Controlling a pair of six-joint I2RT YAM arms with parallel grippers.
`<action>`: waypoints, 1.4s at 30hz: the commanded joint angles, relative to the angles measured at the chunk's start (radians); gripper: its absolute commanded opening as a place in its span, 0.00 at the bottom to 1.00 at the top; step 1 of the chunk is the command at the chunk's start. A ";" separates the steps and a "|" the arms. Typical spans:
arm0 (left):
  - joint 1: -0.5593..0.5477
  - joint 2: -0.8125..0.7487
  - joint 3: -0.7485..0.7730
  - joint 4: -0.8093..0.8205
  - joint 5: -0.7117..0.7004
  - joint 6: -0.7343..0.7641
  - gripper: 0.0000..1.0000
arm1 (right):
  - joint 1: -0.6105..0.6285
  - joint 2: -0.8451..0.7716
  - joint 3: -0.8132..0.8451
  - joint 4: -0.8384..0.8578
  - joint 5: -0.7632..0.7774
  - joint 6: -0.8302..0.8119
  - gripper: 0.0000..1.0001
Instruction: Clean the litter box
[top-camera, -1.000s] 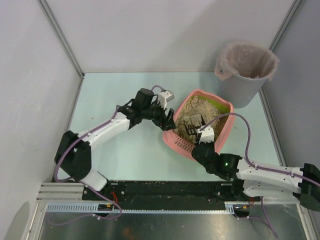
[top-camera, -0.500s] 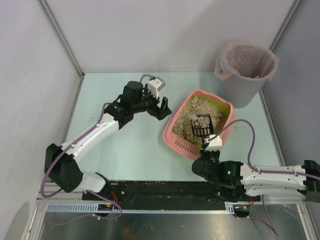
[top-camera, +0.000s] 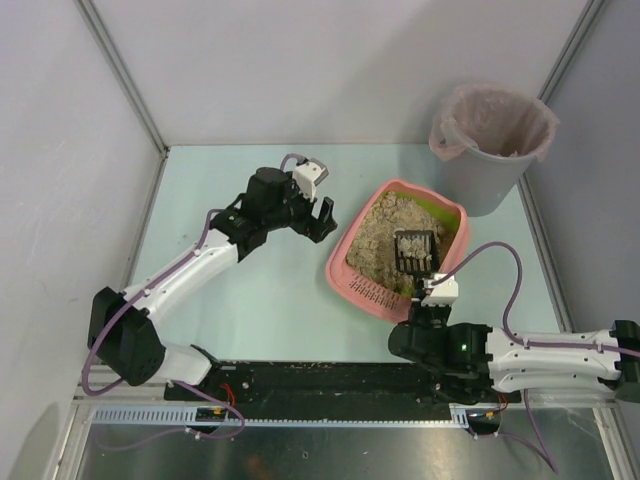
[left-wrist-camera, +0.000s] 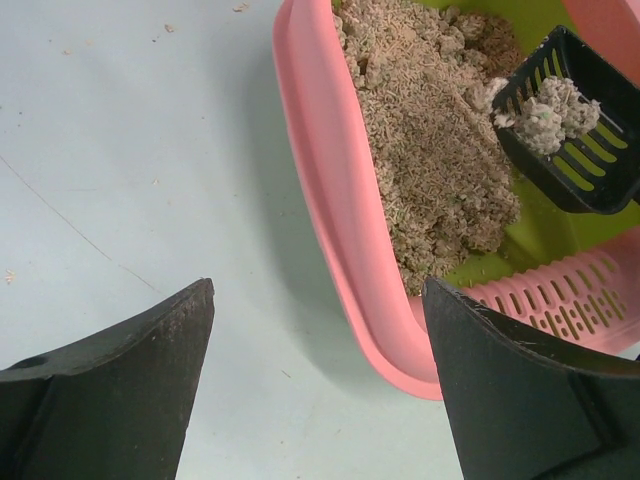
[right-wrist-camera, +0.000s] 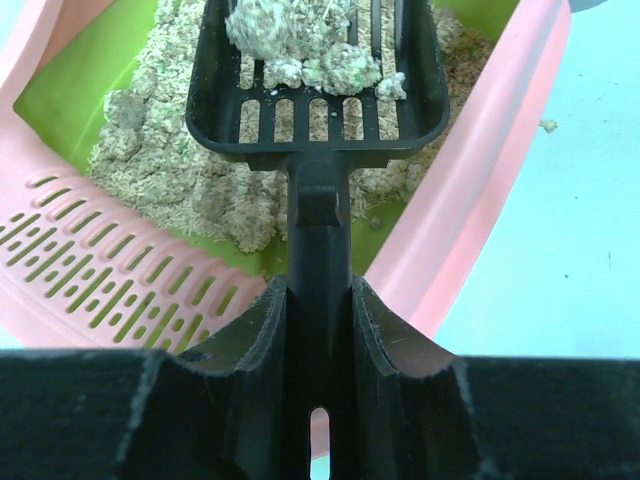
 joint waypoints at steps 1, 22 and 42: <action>0.004 -0.045 -0.008 0.023 -0.012 0.022 0.89 | 0.001 0.002 0.016 0.092 0.024 -0.111 0.00; 0.002 -0.037 -0.011 0.020 -0.005 0.016 0.89 | -0.043 0.062 0.042 0.190 -0.042 -0.259 0.00; 0.001 -0.037 -0.013 0.021 -0.005 0.016 0.89 | -0.077 0.064 0.037 0.138 0.001 -0.193 0.00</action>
